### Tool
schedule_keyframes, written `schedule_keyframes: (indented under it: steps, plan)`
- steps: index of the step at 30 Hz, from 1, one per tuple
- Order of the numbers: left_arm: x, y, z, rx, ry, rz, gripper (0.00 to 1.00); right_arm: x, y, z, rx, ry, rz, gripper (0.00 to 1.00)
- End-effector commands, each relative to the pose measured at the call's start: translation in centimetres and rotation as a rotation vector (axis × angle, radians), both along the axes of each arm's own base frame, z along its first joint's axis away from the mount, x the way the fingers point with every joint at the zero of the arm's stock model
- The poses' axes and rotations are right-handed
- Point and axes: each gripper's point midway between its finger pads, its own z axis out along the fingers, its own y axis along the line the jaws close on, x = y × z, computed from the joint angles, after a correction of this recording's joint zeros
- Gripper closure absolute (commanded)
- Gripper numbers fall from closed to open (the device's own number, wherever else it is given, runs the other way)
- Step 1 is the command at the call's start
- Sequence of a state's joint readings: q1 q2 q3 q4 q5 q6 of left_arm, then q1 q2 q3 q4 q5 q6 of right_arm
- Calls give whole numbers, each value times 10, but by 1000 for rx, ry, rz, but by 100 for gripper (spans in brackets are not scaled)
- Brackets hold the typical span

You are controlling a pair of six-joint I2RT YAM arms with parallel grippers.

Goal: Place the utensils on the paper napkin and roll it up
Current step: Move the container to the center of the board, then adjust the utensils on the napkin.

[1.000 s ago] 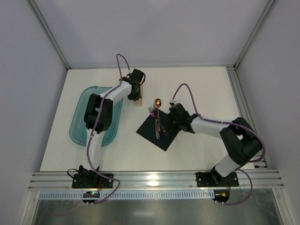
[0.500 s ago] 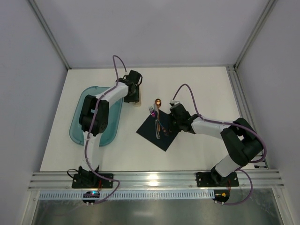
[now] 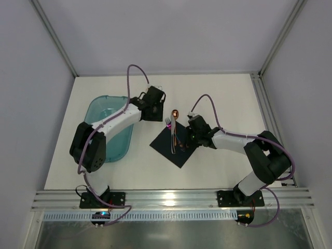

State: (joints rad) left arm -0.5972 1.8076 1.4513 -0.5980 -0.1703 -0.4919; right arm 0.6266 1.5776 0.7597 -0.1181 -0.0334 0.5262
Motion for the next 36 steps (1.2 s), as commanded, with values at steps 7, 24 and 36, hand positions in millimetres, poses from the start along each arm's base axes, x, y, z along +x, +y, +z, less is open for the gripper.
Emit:
schedule_keyframes:
  steps: [7,24,36]
  plan:
    - [-77,-44,-10,-179,54,-126,67,-3,10,8,67,-14,0,95]
    - [-78,-119,-13,-370,21,-232,87,-10,1,1,70,-18,-38,95]
    - [-69,-137,-52,-271,80,-199,100,-9,-2,0,65,-20,-69,96]
